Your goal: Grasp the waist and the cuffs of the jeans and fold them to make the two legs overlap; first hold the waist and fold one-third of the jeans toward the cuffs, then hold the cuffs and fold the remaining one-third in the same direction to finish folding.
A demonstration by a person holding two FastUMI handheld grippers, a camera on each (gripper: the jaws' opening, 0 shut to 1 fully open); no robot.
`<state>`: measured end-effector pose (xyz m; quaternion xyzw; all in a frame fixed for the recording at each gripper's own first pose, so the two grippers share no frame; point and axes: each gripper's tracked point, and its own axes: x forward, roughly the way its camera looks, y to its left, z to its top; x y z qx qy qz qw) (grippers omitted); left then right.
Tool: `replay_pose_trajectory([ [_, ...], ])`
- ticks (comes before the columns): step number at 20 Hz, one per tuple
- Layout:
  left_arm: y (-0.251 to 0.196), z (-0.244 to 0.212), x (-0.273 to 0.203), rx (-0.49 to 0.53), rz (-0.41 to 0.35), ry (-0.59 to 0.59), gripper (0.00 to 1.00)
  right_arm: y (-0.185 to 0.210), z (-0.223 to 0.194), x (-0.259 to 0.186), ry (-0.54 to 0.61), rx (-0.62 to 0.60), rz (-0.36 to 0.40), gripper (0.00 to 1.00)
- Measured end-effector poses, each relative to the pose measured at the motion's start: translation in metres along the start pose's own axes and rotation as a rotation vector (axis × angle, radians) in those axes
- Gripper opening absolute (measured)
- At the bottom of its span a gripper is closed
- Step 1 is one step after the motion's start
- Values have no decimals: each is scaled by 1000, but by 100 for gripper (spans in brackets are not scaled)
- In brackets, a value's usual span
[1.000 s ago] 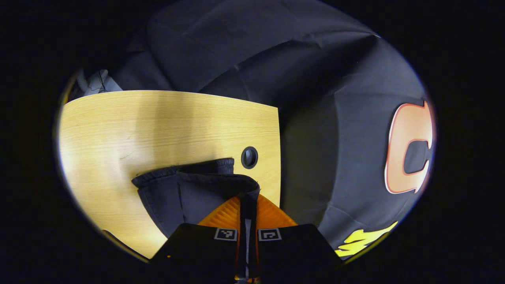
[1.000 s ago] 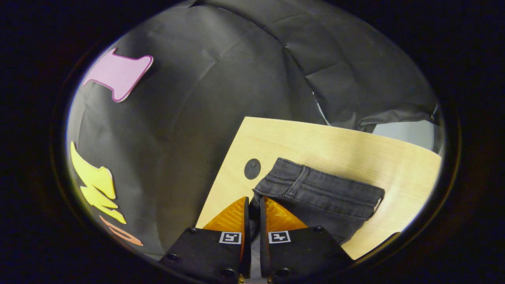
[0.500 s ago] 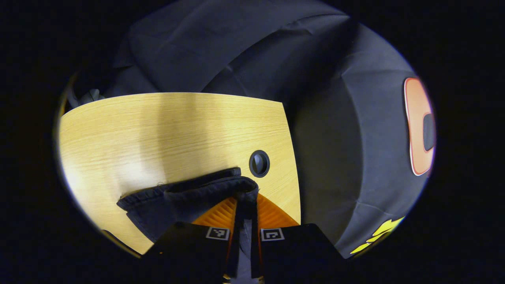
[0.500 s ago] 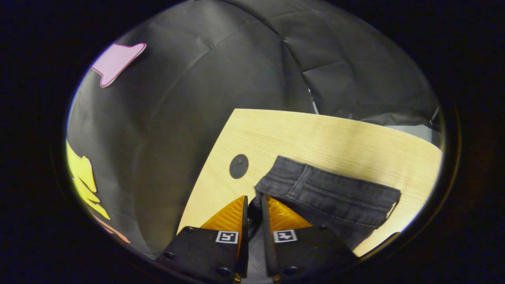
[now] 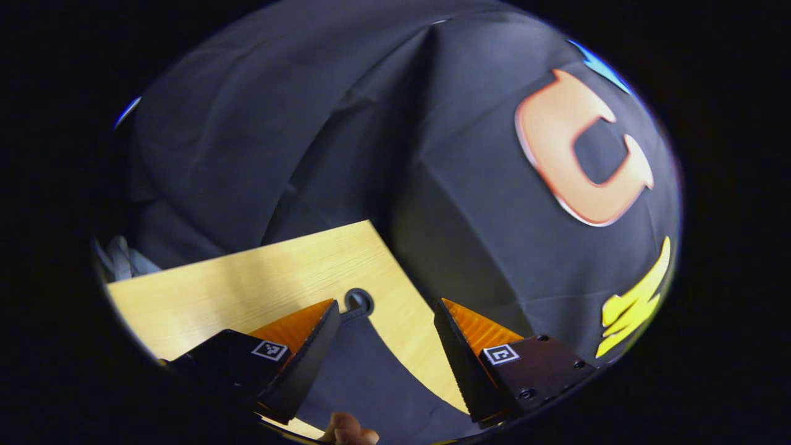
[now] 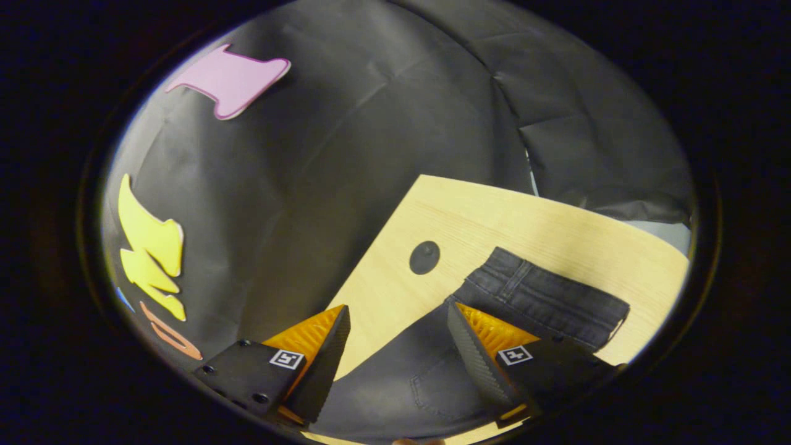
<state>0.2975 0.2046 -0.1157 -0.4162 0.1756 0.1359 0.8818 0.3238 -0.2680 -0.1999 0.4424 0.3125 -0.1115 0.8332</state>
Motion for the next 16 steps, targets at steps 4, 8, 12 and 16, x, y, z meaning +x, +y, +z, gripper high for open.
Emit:
replay_pose_trajectory([
  [4,-69,15,-60,151,-165,-108,99,-14,6,-55,-32,0,17,98],
  [8,-127,25,-118,301,-309,-275,98,-67,11,-111,-51,54,-51,98],
  [12,-161,23,-158,618,-367,-446,98,-118,8,-138,-69,154,-108,98],
  [16,-180,-8,-188,847,-397,-482,87,-147,-15,-144,-34,225,-132,98],
])
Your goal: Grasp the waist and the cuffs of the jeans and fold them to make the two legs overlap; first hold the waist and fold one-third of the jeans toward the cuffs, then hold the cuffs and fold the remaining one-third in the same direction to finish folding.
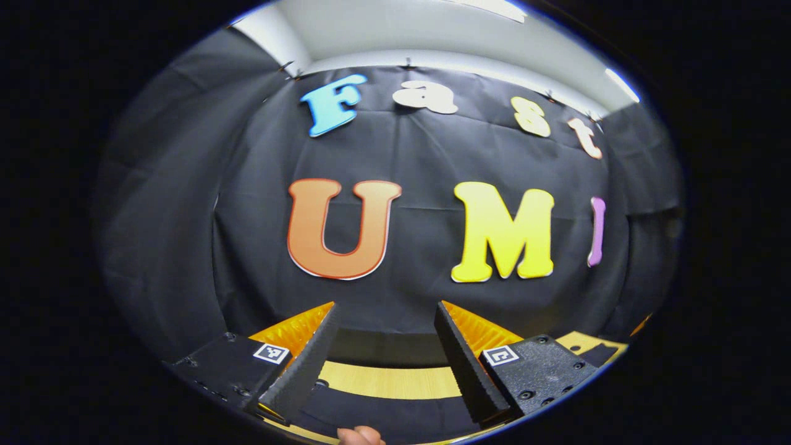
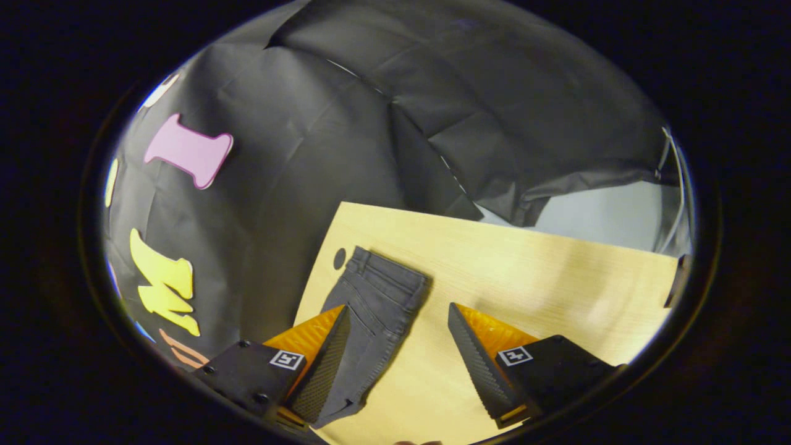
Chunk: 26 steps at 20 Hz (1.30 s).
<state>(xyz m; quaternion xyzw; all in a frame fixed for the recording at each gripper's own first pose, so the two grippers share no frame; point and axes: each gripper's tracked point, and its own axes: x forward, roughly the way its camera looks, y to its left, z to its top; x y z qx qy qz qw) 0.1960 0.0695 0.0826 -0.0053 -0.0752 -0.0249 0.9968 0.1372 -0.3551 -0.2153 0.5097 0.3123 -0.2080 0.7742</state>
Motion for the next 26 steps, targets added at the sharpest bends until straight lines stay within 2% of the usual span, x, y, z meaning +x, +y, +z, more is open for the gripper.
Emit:
replay_pose_trajectory([
  [2,-17,1,-6,80,-29,-22,88,-5,-9,1,14,31,10,98],
  [3,-25,4,-11,91,-51,-35,99,-6,-14,4,21,39,18,98],
  [4,-28,5,-17,90,-58,-42,89,-6,-17,7,24,39,24,98],
  [6,-43,-2,-25,86,-71,-19,94,-3,-21,15,31,32,33,98],
  [7,-51,-4,-32,77,-73,-13,99,-1,-22,21,32,35,34,98],
  [11,-73,-18,-47,72,-102,34,99,4,-22,49,54,46,25,98],
  [14,-68,-19,-53,85,-92,52,100,11,-29,74,84,73,19,98],
  [15,-63,-18,-52,91,-83,51,100,16,-30,78,99,97,37,92],
  [16,-62,-16,-52,96,-73,53,99,23,-33,84,110,115,47,97],
  [17,-59,-14,-53,98,-62,51,96,31,-36,87,114,122,56,92],
  [18,-53,-13,-50,95,-51,52,99,34,-37,92,104,121,57,96],
  [20,-47,-13,-49,83,-37,55,99,34,-34,100,85,117,44,95],
  [21,-46,-14,-48,78,-31,60,96,26,-37,105,80,107,8,89],
  [22,-45,-15,-48,72,-27,64,99,19,-37,109,74,105,-14,71],
  [24,-45,-18,-47,64,-22,74,99,17,-35,109,64,128,1,35],
  [26,-48,-17,-47,69,-24,76,99,20,-31,108,48,128,6,10],
])
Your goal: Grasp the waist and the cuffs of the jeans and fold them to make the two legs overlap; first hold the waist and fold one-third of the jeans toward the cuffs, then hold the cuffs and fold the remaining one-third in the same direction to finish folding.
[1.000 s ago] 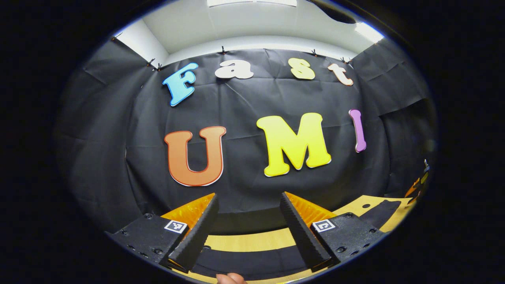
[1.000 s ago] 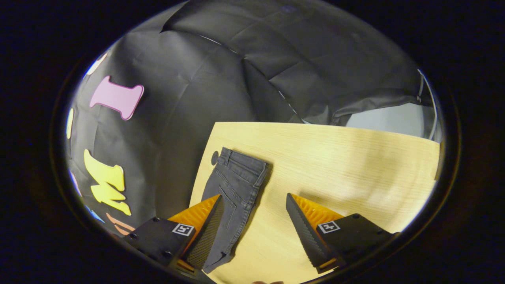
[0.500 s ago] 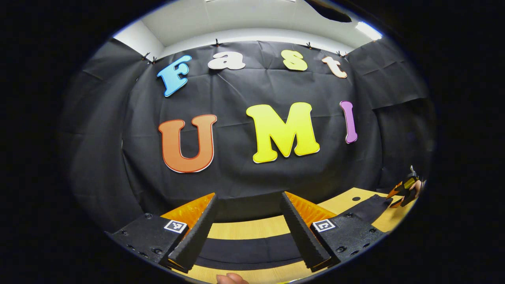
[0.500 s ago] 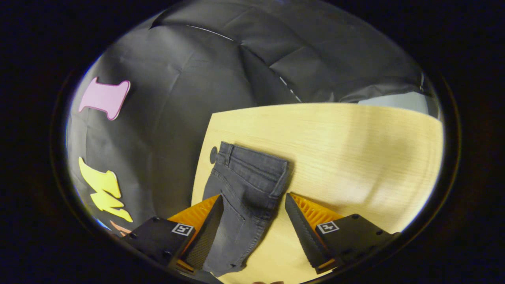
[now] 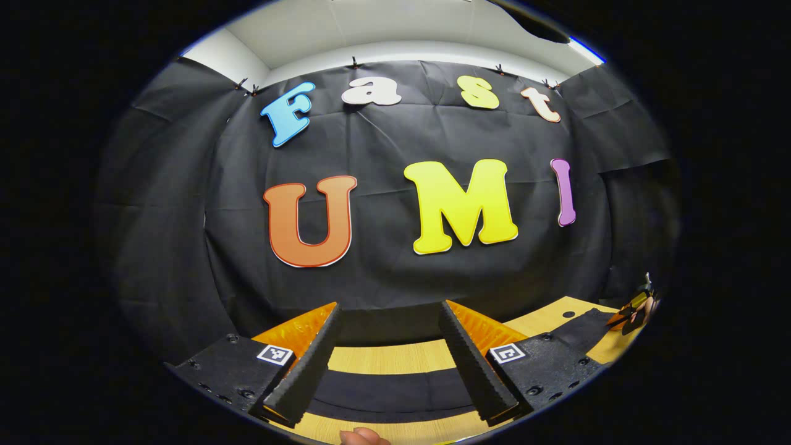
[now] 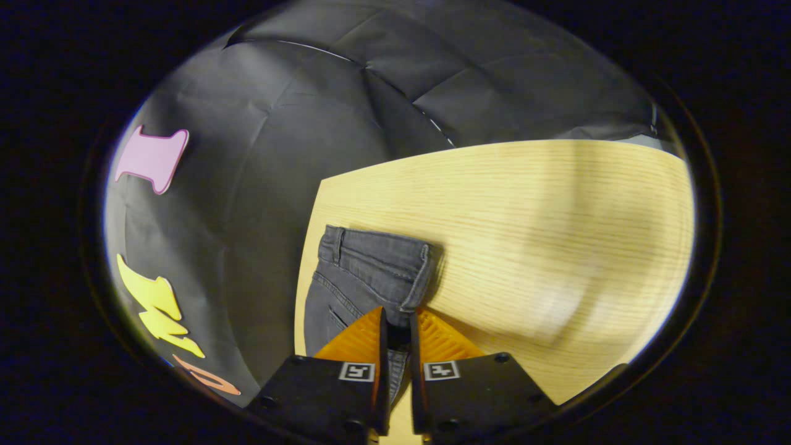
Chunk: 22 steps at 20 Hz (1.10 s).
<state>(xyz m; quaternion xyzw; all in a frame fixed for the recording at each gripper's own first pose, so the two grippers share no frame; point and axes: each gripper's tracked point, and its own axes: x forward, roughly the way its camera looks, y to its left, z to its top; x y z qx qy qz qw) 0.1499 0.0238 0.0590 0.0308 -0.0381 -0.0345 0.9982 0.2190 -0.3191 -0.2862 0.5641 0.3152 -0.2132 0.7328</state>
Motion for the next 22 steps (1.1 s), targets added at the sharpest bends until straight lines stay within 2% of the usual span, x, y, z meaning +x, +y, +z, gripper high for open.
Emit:
replay_pose_trajectory([
  [3,0,1,0,15,-5,0,99,-1,-4,1,-19,-69,-10,10],
  [4,1,3,-1,16,-5,-1,99,1,-1,-2,-35,-90,-9,5],
  [5,1,3,-2,14,-3,-1,99,6,-1,-4,-42,-111,-4,10],
  [7,5,8,-4,12,4,-11,99,24,-2,-16,-73,-171,21,10],
  [8,8,10,-6,15,11,-18,99,33,-2,-23,-91,-218,33,10],
  [9,11,12,-7,16,16,-21,99,45,-5,-31,-112,-271,42,5],
  [10,14,12,-8,14,19,-23,99,57,-7,-38,-133,-328,50,9],
  [11,17,12,-10,10,23,-21,99,69,-9,-48,-160,-388,62,9],
  [12,20,11,-13,6,27,-22,100,84,-13,-57,-190,-455,74,5],
  [13,25,12,-16,4,35,-22,99,98,-20,-66,-217,-523,87,9],
  [17,46,5,-32,-12,71,-8,99,153,-59,-106,-310,-790,154,8],
  [18,51,3,-37,-13,80,-4,99,166,-71,-116,-325,-850,171,5],
  [20,64,-1,-45,-19,100,4,99,192,-97,-125,-351,-950,206,13],
  [22,77,-2,-53,-37,125,7,99,218,-126,-132,-375,-1030,241,9],
])
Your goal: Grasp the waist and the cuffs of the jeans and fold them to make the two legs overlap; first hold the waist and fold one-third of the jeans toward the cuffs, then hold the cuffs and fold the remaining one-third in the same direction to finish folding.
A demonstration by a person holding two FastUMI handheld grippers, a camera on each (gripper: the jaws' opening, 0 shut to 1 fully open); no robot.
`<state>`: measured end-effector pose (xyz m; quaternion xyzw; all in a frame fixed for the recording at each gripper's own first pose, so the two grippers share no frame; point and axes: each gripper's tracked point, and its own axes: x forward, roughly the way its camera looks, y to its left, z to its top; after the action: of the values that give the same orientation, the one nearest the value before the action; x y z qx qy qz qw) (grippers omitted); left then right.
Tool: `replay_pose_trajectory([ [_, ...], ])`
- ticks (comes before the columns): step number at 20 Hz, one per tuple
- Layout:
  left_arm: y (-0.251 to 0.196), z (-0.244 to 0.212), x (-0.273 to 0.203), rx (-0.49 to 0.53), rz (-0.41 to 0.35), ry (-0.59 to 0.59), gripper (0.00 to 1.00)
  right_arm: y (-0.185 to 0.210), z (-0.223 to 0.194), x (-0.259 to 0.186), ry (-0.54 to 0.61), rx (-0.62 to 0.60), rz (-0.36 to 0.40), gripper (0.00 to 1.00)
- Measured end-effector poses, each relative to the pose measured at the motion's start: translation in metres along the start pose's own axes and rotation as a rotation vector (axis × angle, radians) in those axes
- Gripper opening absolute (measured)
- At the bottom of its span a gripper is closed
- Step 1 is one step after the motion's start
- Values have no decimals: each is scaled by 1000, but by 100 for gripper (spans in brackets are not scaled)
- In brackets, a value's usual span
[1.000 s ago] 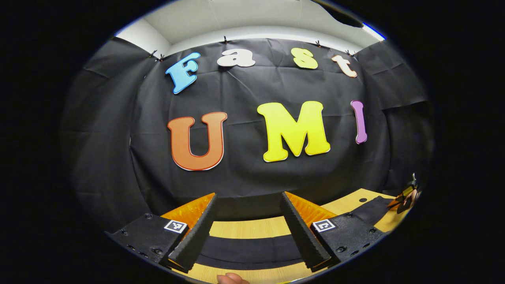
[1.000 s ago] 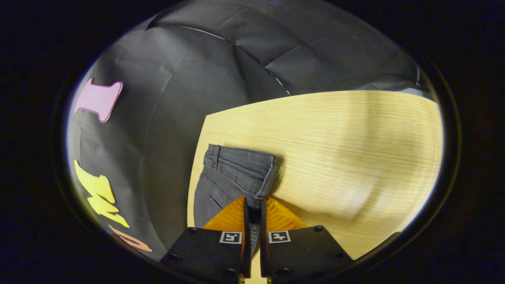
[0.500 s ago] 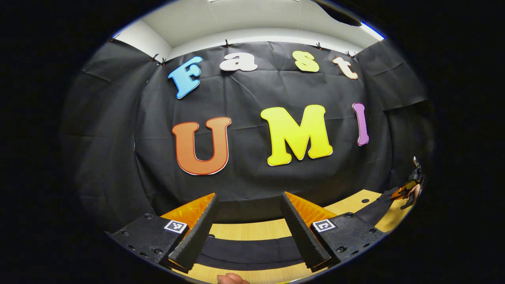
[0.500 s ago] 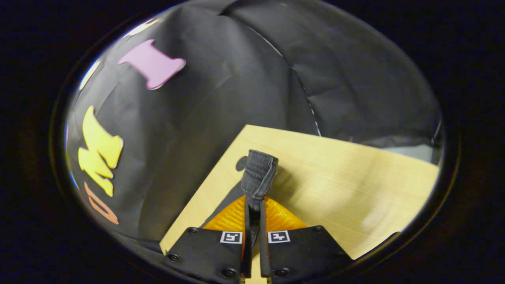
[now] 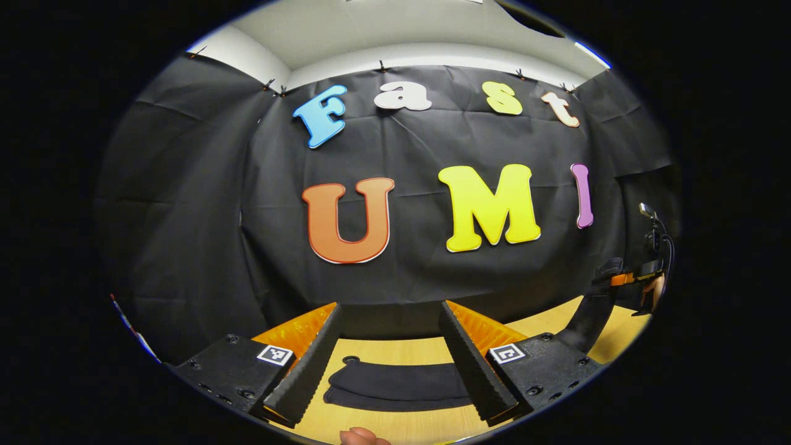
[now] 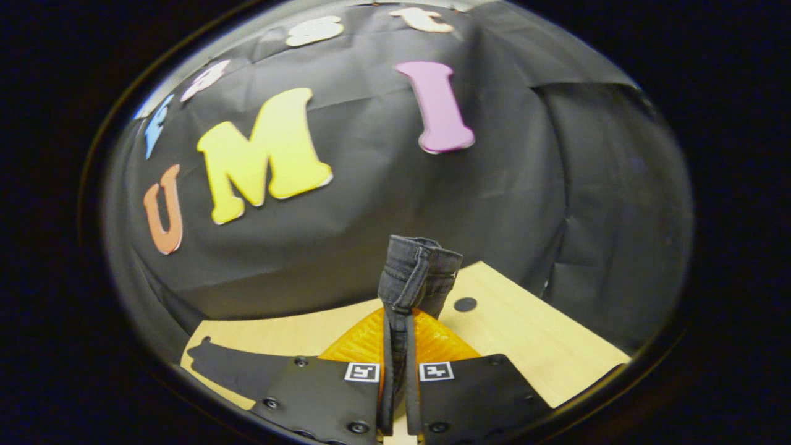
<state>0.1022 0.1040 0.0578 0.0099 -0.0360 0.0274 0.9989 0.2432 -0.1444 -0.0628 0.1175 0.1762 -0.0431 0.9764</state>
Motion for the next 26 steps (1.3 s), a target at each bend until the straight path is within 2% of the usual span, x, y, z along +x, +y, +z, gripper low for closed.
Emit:
replay_pose_trajectory([
  [1,7,-1,-3,-13,12,2,99,16,3,-6,-16,-37,16,13],
  [3,20,-3,-10,-32,34,7,99,39,4,-22,-40,-108,47,13],
  [4,27,-4,-13,-37,44,9,99,49,4,-30,-47,-139,61,9],
  [11,72,-19,-34,-71,122,35,99,119,-15,-45,-57,-314,184,8],
  [14,90,-21,-41,-78,159,38,99,166,-41,-47,-37,-351,243,9],
  [15,94,-21,-43,-76,168,39,99,178,-51,-47,-27,-364,261,12],
  [16,99,-21,-44,-73,178,37,99,188,-60,-47,-17,-377,276,8],
  [17,104,-21,-46,-71,187,34,99,197,-71,-47,-1,-394,294,12],
  [18,107,-20,-48,-71,193,34,99,207,-81,-45,12,-409,309,8],
  [20,113,-23,-53,-73,206,36,99,221,-105,-43,50,-437,337,5],
  [21,115,-23,-54,-75,211,36,99,227,-117,-42,68,-449,350,9],
  [26,124,-23,-56,-94,232,35,99,252,-179,-41,174,-498,398,8],
])
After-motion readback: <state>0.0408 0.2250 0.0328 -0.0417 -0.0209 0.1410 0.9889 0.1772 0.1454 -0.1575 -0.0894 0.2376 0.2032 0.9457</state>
